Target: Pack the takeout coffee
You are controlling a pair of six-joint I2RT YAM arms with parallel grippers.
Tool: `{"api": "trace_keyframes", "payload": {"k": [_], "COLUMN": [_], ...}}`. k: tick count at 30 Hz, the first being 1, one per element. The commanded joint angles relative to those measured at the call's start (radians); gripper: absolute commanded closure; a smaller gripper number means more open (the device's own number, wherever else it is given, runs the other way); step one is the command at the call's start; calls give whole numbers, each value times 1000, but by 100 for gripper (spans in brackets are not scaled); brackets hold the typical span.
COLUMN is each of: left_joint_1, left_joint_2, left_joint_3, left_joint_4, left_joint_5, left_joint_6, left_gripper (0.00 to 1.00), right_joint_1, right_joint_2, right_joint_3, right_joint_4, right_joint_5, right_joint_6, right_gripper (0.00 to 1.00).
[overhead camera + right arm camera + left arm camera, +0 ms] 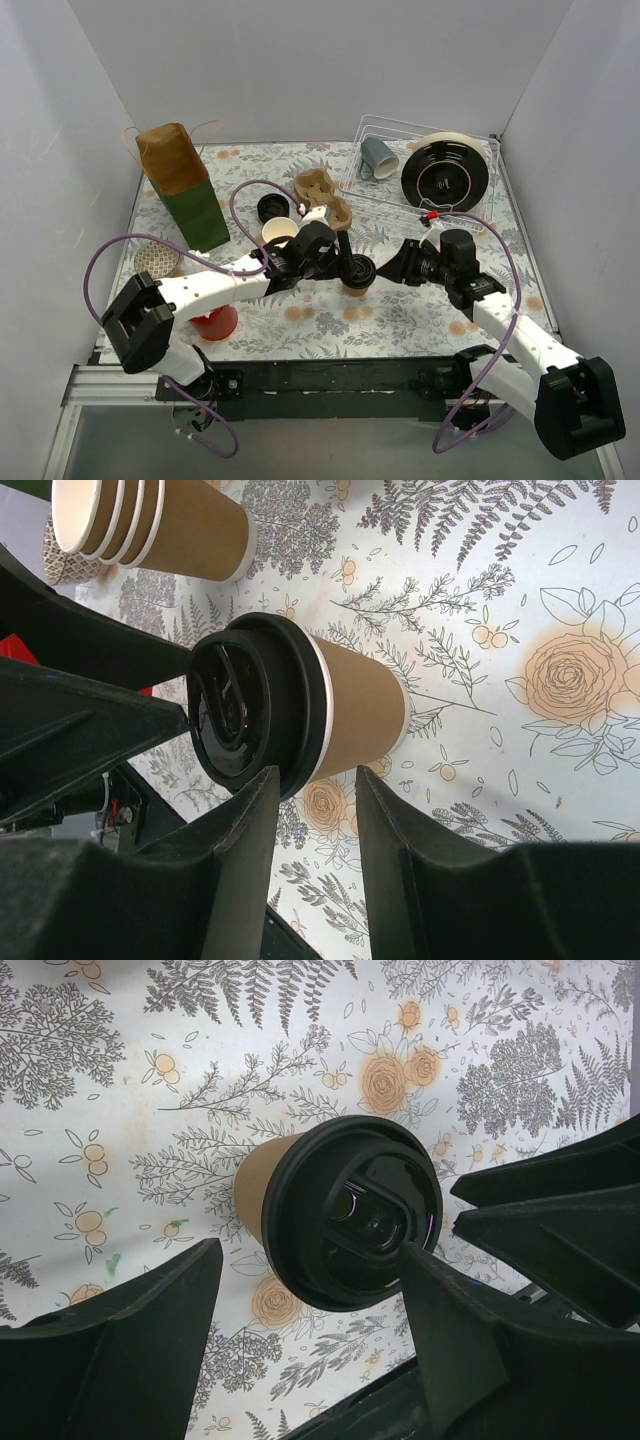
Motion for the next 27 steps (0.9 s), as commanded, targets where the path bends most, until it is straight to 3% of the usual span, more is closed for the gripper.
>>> {"api": "trace_keyframes", "payload": {"k": [1,10,27], "left_joint_1": [11,25,28], "left_joint_2": [13,52,83], "left_joint_3": [11,17,-35], "left_joint_4": [20,41,54], "left_joint_5": [-13,-3,63], "left_joint_6": [9,17,37], "left_gripper": [31,33,62], "right_joint_1": [-8,-11,-19], "right_joint_2": [15,38,69], "right_joint_3": [42,49,-43], "right_joint_4": [59,67,179], "right_joint_5": [-37,-45,-80], "right_joint_6": [-17,-29,10], "right_gripper": [55,53,55]}}
